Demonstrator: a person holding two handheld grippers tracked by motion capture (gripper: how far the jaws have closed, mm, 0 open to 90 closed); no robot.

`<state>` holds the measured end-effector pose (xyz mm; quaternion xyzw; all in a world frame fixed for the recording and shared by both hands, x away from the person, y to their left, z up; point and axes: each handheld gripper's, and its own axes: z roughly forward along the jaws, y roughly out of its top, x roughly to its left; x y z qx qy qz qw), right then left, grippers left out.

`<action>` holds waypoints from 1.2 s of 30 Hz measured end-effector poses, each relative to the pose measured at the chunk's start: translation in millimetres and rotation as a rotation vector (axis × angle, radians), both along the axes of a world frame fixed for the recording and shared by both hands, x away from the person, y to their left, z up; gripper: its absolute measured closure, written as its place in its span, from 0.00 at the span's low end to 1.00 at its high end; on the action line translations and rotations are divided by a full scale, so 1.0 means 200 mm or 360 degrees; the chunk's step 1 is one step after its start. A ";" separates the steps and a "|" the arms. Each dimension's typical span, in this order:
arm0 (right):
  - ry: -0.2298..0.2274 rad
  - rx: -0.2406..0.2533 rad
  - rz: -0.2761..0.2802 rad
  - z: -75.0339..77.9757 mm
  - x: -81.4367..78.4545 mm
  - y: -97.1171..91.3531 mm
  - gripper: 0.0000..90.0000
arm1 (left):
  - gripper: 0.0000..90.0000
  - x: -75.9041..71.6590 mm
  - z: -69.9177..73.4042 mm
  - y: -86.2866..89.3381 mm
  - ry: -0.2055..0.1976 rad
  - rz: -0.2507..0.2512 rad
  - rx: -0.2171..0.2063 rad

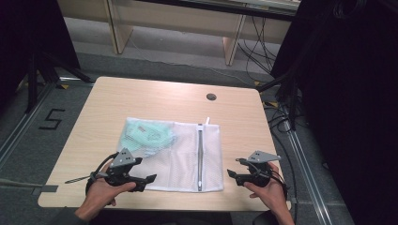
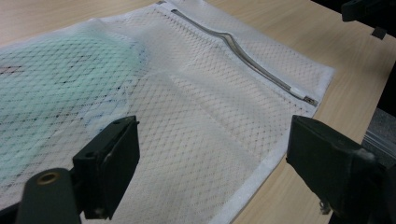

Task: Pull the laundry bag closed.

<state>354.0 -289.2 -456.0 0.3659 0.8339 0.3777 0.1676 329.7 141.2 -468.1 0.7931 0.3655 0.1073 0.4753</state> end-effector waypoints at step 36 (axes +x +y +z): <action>0.0201 -0.0248 0.0734 -0.09 0.05 0.44 0.46 | 0.19 0.04 -0.02 -0.02 0.0008 0.0024 0.0006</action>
